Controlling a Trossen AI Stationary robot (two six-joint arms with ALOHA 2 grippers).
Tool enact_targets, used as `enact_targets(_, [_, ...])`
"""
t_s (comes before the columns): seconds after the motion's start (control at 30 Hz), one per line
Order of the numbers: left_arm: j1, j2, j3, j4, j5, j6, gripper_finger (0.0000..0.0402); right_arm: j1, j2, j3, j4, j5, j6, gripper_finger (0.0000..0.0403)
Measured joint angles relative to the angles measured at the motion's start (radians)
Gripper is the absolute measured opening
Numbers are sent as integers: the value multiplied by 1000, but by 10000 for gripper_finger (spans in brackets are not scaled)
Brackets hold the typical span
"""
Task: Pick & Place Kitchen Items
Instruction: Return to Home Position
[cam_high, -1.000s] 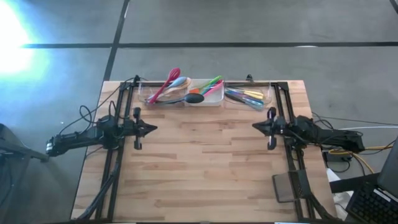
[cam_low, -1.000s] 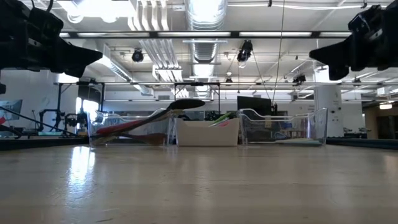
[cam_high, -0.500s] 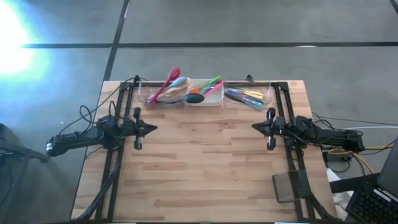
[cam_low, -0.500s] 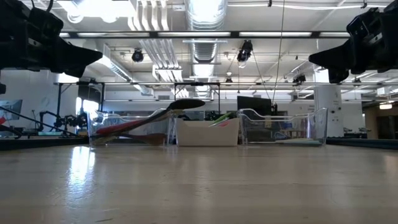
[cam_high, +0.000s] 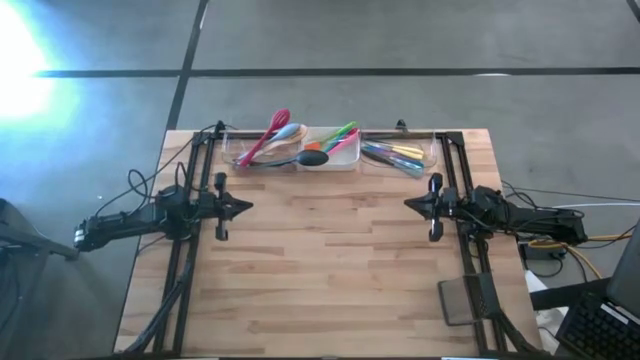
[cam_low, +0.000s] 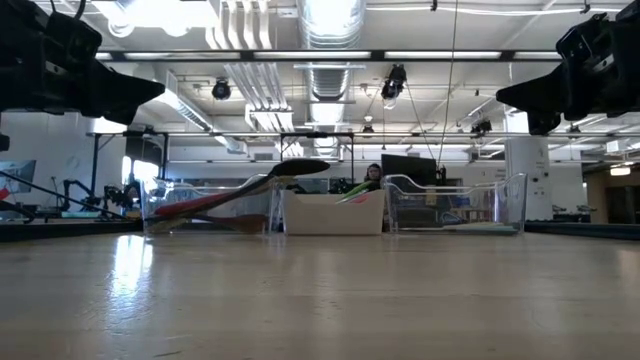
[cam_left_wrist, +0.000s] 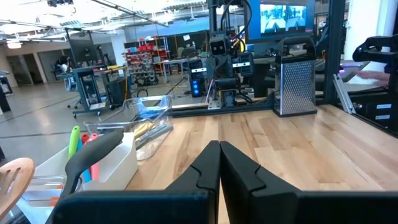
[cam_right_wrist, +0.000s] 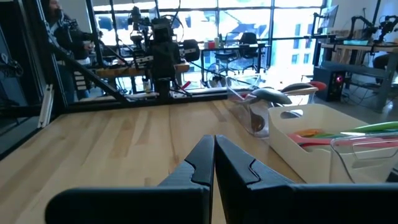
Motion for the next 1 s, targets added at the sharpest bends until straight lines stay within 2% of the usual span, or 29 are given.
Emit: enact_targets(1.0, [0,0,0,-1,0,0,14,0,26,0,0,0,0,8])
